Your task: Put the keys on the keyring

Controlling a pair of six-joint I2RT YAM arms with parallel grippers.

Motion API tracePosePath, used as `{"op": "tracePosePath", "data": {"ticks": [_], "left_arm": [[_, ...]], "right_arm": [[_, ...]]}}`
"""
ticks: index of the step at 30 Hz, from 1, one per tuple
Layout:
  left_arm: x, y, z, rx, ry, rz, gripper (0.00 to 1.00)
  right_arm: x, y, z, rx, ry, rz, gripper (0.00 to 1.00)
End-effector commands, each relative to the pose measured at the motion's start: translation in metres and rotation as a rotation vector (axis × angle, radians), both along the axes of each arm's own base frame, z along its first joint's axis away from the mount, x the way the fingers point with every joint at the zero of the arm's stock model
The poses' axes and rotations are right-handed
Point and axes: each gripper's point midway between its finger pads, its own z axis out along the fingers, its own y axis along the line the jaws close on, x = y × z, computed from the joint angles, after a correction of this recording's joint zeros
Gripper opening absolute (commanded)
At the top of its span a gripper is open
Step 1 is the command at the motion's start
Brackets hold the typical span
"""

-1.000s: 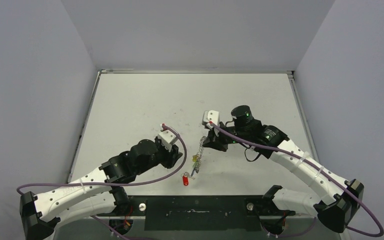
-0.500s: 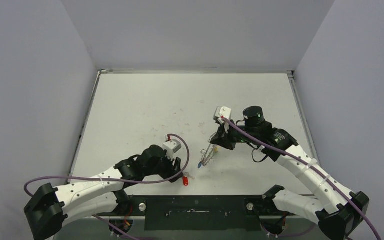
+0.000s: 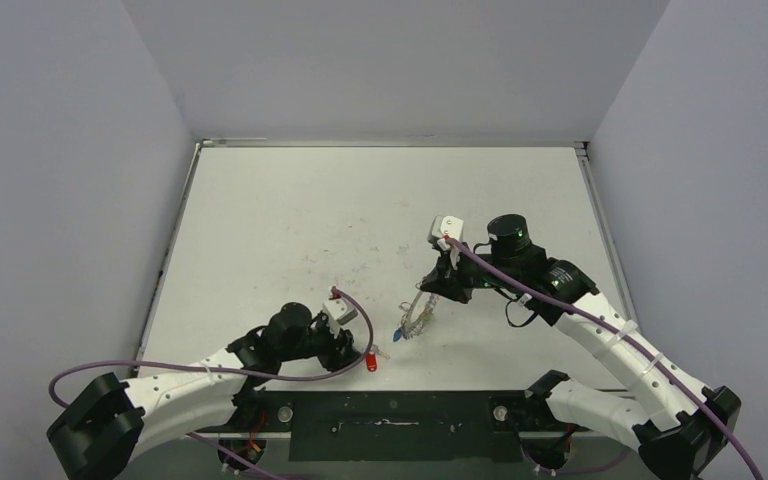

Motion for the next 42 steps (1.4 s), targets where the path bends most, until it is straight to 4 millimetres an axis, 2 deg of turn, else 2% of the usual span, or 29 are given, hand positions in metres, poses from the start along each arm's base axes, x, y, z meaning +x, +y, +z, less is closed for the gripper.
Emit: {"op": "tracePosePath", "data": {"ticks": [1,12,19,23,27,32,37,42], "left_arm": [[0.017,-0.016,0.018,-0.054,-0.100,-0.044,0.45],[0.024,-0.028,-0.008,0.024,-0.060,-0.196,0.36],[0.011,-0.034,-0.011,0.014,-0.021,-0.314,0.18],[0.003,-0.036,-0.011,-0.002,0.006,-0.353,0.01],[0.000,-0.038,-0.008,-0.011,0.033,-0.360,0.00],[0.011,-0.037,0.011,-0.008,-0.006,-0.301,0.00],[0.031,-0.032,0.052,-0.039,-0.092,-0.158,0.00],[0.038,-0.026,0.104,-0.133,-0.205,-0.074,0.00]], "right_arm": [[0.000,0.006,0.020,0.065,-0.048,0.028,0.00],[-0.001,0.003,0.021,0.067,-0.055,0.019,0.00],[0.002,0.003,0.021,0.065,-0.059,0.012,0.00],[0.003,0.004,0.022,0.066,-0.061,0.011,0.00],[0.003,0.004,0.022,0.067,-0.064,0.011,0.00],[0.003,0.004,0.025,0.069,-0.067,0.013,0.00],[0.004,0.004,0.029,0.075,-0.074,0.013,0.00],[0.004,0.006,0.034,0.084,-0.078,0.023,0.00]]}}
